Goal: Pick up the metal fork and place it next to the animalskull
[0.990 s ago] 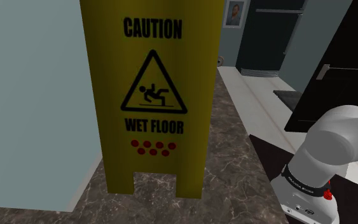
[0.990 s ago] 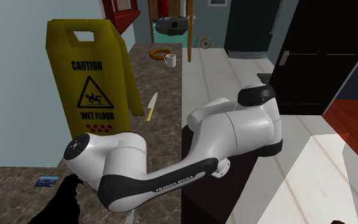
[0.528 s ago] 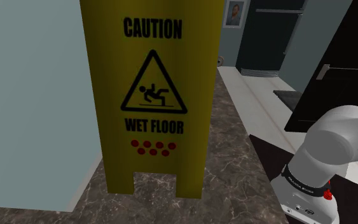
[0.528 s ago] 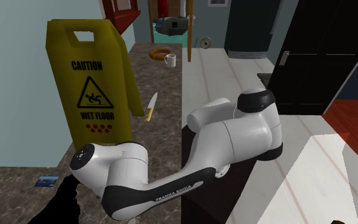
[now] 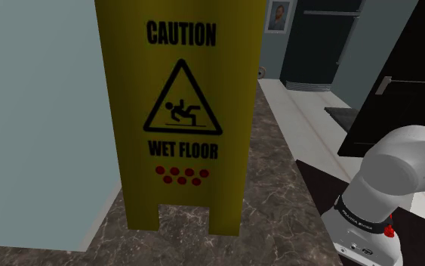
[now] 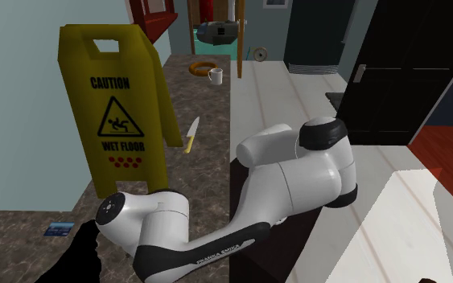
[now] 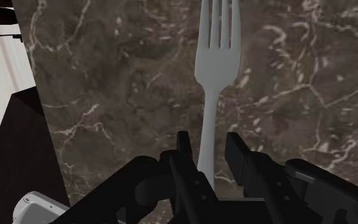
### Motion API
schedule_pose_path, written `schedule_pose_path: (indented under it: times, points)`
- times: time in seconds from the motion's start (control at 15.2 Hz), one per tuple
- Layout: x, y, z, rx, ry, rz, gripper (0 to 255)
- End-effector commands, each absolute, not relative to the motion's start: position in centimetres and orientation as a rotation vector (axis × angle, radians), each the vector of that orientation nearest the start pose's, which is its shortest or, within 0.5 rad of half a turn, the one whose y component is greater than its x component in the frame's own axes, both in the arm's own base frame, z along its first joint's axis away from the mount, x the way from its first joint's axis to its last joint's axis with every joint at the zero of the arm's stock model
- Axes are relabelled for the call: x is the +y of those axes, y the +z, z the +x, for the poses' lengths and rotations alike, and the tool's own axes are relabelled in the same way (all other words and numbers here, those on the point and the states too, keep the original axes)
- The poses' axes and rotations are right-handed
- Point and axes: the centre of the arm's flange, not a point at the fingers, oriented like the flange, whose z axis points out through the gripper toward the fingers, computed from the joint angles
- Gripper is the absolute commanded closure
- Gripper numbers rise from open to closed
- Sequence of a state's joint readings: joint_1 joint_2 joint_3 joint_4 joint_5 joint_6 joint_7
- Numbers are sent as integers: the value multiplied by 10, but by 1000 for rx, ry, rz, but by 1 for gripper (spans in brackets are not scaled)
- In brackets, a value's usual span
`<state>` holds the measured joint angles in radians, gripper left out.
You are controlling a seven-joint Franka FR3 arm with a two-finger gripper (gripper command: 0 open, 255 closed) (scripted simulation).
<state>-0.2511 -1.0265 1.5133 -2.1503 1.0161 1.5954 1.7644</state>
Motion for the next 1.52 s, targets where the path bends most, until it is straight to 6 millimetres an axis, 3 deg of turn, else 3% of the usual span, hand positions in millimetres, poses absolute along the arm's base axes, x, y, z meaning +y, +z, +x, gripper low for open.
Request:
schedule_pose_path:
  times: [0.0,0.33,0.4,0.73,0.99,1.45]
  points:
    - [508,321,28,1571,12,-2981,255]
    - [508,321,28,1571,12,-2981,255]
    - [508,321,28,1571,12,-2981,0]
    - [508,321,28,1571,12,-2981,0]
    - [518,370,33,1571,12,-2981,0]
    - [518,370,33,1571,12,-2981,0]
